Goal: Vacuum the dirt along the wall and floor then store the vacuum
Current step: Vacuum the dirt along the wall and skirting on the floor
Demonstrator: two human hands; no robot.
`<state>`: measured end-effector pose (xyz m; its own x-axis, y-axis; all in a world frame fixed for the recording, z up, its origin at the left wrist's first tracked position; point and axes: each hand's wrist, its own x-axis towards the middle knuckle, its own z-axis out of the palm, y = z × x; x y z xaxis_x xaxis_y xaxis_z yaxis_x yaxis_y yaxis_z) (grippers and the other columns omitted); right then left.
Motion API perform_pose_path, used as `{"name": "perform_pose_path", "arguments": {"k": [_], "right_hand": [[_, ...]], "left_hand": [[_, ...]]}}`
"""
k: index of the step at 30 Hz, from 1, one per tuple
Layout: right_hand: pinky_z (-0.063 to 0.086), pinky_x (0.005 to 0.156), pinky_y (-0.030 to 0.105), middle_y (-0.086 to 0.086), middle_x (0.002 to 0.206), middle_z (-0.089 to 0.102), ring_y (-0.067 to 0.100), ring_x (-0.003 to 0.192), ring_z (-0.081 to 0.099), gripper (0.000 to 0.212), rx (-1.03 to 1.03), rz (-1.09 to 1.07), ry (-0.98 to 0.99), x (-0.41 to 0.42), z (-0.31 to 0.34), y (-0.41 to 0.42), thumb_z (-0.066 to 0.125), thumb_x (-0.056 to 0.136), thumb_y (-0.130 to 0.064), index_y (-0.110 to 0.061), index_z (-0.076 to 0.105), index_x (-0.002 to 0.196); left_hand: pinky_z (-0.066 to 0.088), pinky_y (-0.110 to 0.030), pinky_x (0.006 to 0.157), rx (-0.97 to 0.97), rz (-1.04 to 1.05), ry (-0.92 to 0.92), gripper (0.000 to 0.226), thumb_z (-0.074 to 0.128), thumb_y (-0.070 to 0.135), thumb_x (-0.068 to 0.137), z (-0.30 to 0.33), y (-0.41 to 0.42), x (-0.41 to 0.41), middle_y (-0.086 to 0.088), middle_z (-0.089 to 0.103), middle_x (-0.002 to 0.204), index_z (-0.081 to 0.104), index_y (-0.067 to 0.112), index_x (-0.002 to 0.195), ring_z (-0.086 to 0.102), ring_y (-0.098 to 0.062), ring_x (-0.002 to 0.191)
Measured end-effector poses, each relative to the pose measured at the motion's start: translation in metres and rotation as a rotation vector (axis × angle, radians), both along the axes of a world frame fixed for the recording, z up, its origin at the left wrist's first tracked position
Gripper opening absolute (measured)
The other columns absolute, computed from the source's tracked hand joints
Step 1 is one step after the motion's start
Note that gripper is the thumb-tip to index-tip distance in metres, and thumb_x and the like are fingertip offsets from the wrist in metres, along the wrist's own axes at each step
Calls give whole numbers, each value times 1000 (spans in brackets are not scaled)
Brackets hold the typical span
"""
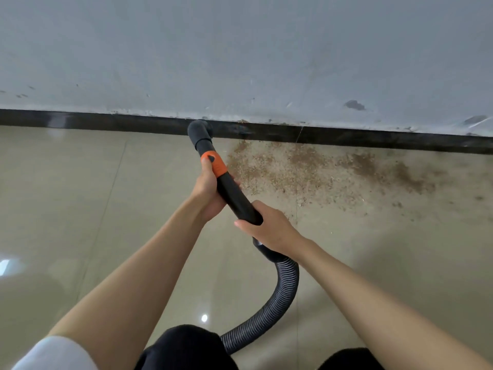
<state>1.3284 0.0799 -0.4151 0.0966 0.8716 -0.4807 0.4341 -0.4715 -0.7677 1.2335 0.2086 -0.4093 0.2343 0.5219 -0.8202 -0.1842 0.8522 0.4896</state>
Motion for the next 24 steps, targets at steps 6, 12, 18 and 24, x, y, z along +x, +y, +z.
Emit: {"name": "perform_pose_path", "arguments": {"k": [6, 12, 18, 24], "right_hand": [[50, 61, 36, 2, 71, 58, 19, 59, 60, 24, 17, 18, -18, 9, -53, 14, 61, 91, -37, -22, 43, 82], [52, 63, 39, 1, 72, 58, 25, 66, 65, 24, 17, 30, -93, 7, -91, 27, 60, 91, -38, -19, 45, 88], [33, 48, 29, -2, 65, 48, 19, 54, 47, 28, 74, 26, -257, 4, -114, 32, 56, 92, -39, -14, 43, 91], [26, 45, 26, -6, 62, 43, 11, 49, 39, 29, 193, -50, -314, 17, -115, 32, 57, 93, -40, -18, 38, 88]], "left_hand": [[50, -37, 69, 17, 33, 55, 57, 35, 61, 93, -57, 12, 10, -8, 55, 80, 46, 9, 114, 54, -21, 69], [46, -33, 61, 14, 7, 12, 50, 42, 60, 91, -99, 24, 11, -5, 46, 70, 46, 10, 100, 48, -18, 61], [46, -30, 55, 75, 28, -22, 46, 45, 57, 91, -126, 29, 16, -4, 47, 64, 45, 11, 99, 49, -16, 53], [48, -28, 54, 212, 5, -14, 45, 41, 54, 94, -114, 36, 44, -4, 48, 65, 47, 11, 103, 49, -16, 51]]}}
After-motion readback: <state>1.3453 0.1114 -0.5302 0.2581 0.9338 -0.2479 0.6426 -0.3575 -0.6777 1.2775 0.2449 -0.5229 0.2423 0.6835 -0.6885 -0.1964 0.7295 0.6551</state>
